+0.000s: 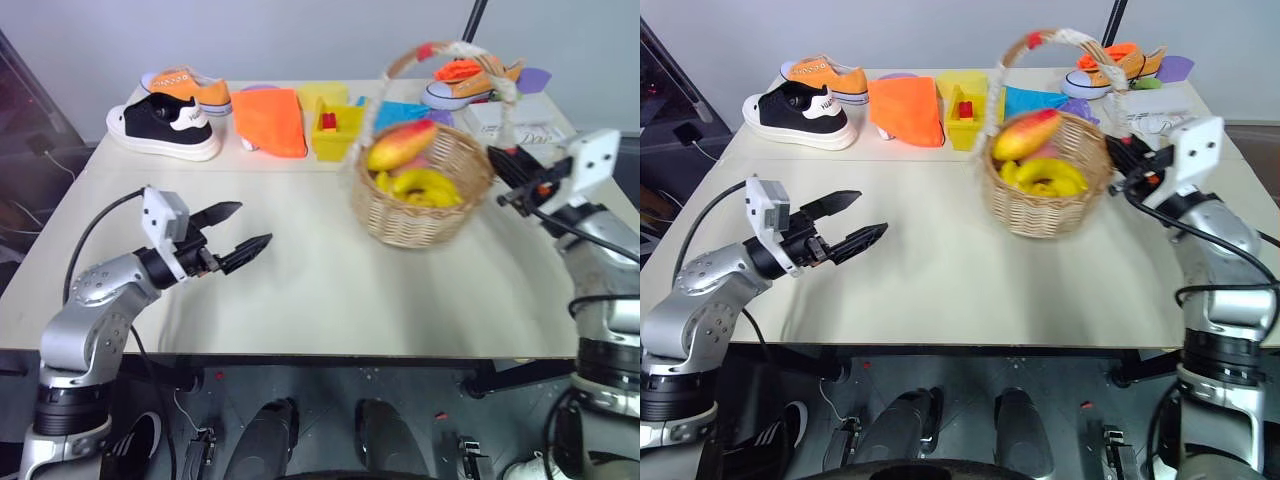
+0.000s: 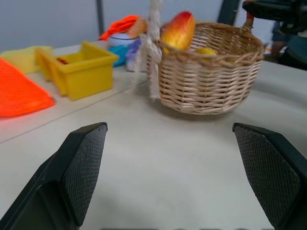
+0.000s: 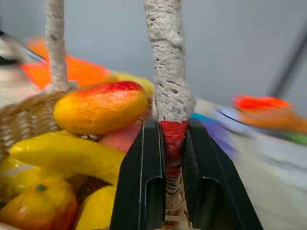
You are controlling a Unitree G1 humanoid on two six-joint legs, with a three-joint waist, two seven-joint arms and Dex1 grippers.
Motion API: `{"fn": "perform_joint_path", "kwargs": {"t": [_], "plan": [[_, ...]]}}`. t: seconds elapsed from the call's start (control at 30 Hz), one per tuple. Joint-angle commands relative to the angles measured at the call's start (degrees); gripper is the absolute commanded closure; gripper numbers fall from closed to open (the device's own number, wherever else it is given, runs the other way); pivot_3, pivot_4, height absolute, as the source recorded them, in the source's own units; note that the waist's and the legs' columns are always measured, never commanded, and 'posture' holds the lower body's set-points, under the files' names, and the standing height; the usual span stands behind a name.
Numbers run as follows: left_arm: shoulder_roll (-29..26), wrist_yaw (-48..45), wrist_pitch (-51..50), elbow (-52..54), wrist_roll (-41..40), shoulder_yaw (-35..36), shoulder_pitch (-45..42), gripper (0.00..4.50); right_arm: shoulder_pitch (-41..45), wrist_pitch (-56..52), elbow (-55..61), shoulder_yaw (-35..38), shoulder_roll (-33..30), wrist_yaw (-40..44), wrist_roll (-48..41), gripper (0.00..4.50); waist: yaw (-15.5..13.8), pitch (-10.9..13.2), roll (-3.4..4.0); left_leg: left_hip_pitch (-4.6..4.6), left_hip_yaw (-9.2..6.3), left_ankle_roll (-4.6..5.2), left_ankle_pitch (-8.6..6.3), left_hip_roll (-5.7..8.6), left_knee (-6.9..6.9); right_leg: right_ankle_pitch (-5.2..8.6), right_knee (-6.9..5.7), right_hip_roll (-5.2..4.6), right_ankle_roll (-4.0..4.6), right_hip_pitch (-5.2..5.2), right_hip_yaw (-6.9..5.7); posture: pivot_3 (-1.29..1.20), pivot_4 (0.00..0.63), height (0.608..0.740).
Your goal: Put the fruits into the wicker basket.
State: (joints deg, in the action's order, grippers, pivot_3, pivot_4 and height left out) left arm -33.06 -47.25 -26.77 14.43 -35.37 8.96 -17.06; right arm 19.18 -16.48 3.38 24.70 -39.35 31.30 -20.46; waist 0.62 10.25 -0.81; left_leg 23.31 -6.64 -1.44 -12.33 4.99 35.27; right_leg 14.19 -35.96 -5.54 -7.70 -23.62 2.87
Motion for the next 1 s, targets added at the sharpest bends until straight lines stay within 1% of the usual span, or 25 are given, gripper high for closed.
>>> {"fn": "perform_joint_path", "kwargs": {"t": [0.03, 0.13, 0.27, 0.33, 0.4, 0.5, 0.57, 0.6, 0.63, 0.7, 0.73, 0.8, 0.83, 0.93, 1.0], "plan": [[0.3, -2.6, 3.0, -2.4, 1.2, -1.5, -3.2, 0.00, -2.2, 4.0, 0.6, 7.1, -2.4, -2.2, 1.1, 4.47, 0.0, 0.0, 0.00, 0.00, 0.01, 0.00, 0.00, 0.00, 0.00, 0.00, 0.00, 0.00, 0.00, 0.01, 0.00, 0.00, 0.150, 0.740], [1.4, -4.7, 4.0, -5.4, 1.7, -3.4, -6.3, 0.00, -4.1, 3.7, -1.0, 11.2, -2.9, -8.7, 4.3, 4.47, 0.2, 0.0, 0.02, -0.01, 0.02, 0.01, 0.00, 0.00, 0.01, 0.00, 0.00, -0.01, -0.01, 0.01, 0.03, 0.00, 0.150, 0.740], [3.2, -5.9, 5.3, -8.9, 2.9, -5.6, -9.8, 0.00, -5.4, 3.3, -2.8, 14.0, -1.4, -14.5, 5.5, 4.47, 0.1, 0.0, 0.03, -0.03, 0.04, 0.01, 0.00, -0.01, 0.01, 0.00, -0.03, 0.00, -0.01, 0.00, 0.06, 0.00, 0.150, 0.740], [3.8, -6.4, 5.9, -9.9, 3.4, -6.0, -10.5, 0.00, -5.6, 2.7, -2.6, 14.7, 0.0, -16.0, 4.4, 4.47, 0.2, 0.0, 0.03, -0.03, 0.03, 0.01, 0.00, -0.01, 0.01, 0.00, -0.03, 0.01, -0.01, 0.01, 0.05, 0.00, 0.150, 0.740], [4.2, -6.9, 6.0, -10.4, 3.7, -6.4, -10.9, 0.00, -5.7, 0.6, -1.2, 15.2, 2.7, -17.9, 2.2, 4.47, 0.4, 0.0, 0.03, -0.04, 0.03, 0.01, 0.01, -0.01, 0.00, 0.00, -0.03, 0.01, -0.01, 0.01, 0.07, 0.00, 0.150, 0.740], [4.3, -7.3, 6.3, -10.6, 4.1, -6.5, -10.9, 0.00, -6.2, -0.2, -0.2, 15.7, 5.5, -20.6, 1.8, 4.47, 0.3, 0.0, 0.08, -0.05, 0.02, 0.01, 0.01, -0.02, 0.00, 0.00, -0.04, 0.02, -0.01, 0.03, 0.07, 0.00, 0.150, 0.740], [4.0, -7.5, 6.4, -10.7, 4.1, -6.3, -10.8, 0.00, -6.7, -0.3, 0.3, 16.0, 6.9, -20.6, 0.3, 4.47, 0.2, -0.1, 0.11, -0.05, 0.02, 0.01, 0.01, -0.01, 0.01, 0.00, -0.04, 0.01, -0.02, 0.03, 0.08, 0.00, 0.150, 0.740], [3.9, -7.6, 6.1, -10.6, 3.9, -6.2, -10.7, 0.00, -6.9, 0.1, 0.8, 15.6, 6.9, -20.4, 0.2, 3.50, 0.2, 0.0, 0.11, -0.06, 0.02, 0.01, 0.01, -0.01, 0.03, -0.01, -0.04, 0.01, -0.02, 0.04, 0.07, 0.00, 0.150, 0.740], [3.8, -7.8, 6.0, -10.6, 3.8, -6.1, -10.7, 0.00, -7.1, 0.3, 1.1, 15.2, 6.8, -20.3, 0.2, 3.18, 0.2, -0.1, 0.11, -0.06, 0.01, 0.01, 0.01, -0.01, 0.03, -0.01, -0.04, 0.01, -0.02, 0.05, 0.07, 0.00, 0.150, 0.740], [3.6, -8.1, 6.0, -10.6, 3.8, -6.0, -10.6, 0.00, -6.9, -0.1, 1.0, 14.9, 6.6, -21.4, 0.6, 2.02, 0.2, -0.1, 0.11, -0.06, 0.01, 0.01, 0.01, 0.00, 0.03, 0.00, -0.04, 0.01, -0.02, 0.06, 0.07, 0.00, 0.150, 0.740], [3.5, -8.2, 6.1, -10.7, 3.9, -6.1, -10.6, 0.00, -6.7, -0.3, 0.9, 14.9, 6.4, -21.7, 0.6, 1.61, 0.2, -0.1, 0.11, -0.06, 0.01, 0.01, 0.01, -0.01, 0.03, 0.00, -0.04, 0.01, -0.02, 0.05, 0.07, 0.00, 0.150, 0.740], [3.4, -8.1, 6.4, -11.2, 4.3, -5.9, -10.5, 0.00, -7.7, -0.6, 3.0, 14.5, 5.8, -21.1, 0.7, 0.60, 0.2, -0.1, 0.11, -0.06, 0.01, 0.01, 0.01, -0.01, 0.03, 0.00, -0.04, 0.01, -0.02, 0.05, 0.07, 0.00, 0.150, 0.740], [3.3, -8.2, 6.5, -11.5, 4.3, -5.9, -10.4, 0.00, -8.3, -1.2, 4.3, 14.7, 5.9, -21.4, 0.5, 0.03, 0.1, -0.1, 0.11, -0.07, 0.01, 0.01, 0.01, -0.01, 0.03, 0.00, -0.04, 0.01, -0.02, 0.06, 0.07, 0.00, 0.150, 0.740], [3.3, -8.6, 7.4, -11.8, 4.6, -5.9, -9.5, 0.00, -11.4, -2.6, 10.8, 15.8, 8.0, -24.5, 0.8, 0.03, 0.1, -0.1, 0.11, -0.06, -0.01, 0.01, 0.01, -0.01, 0.02, 0.00, -0.04, 0.01, -0.02, 0.05, 0.06, 0.00, 0.150, 0.740], [3.4, -8.6, 7.6, -11.8, 4.7, -5.8, -9.2, 0.00, -14.1, -5.4, 18.5, 14.7, 11.6, -27.4, -0.6, 0.03, 0.1, -0.1, 0.11, -0.06, -0.02, 0.01, 0.01, -0.01, 0.02, 0.00, -0.04, 0.01, -0.03, 0.05, 0.06, 0.00, 0.150, 0.740]]}}
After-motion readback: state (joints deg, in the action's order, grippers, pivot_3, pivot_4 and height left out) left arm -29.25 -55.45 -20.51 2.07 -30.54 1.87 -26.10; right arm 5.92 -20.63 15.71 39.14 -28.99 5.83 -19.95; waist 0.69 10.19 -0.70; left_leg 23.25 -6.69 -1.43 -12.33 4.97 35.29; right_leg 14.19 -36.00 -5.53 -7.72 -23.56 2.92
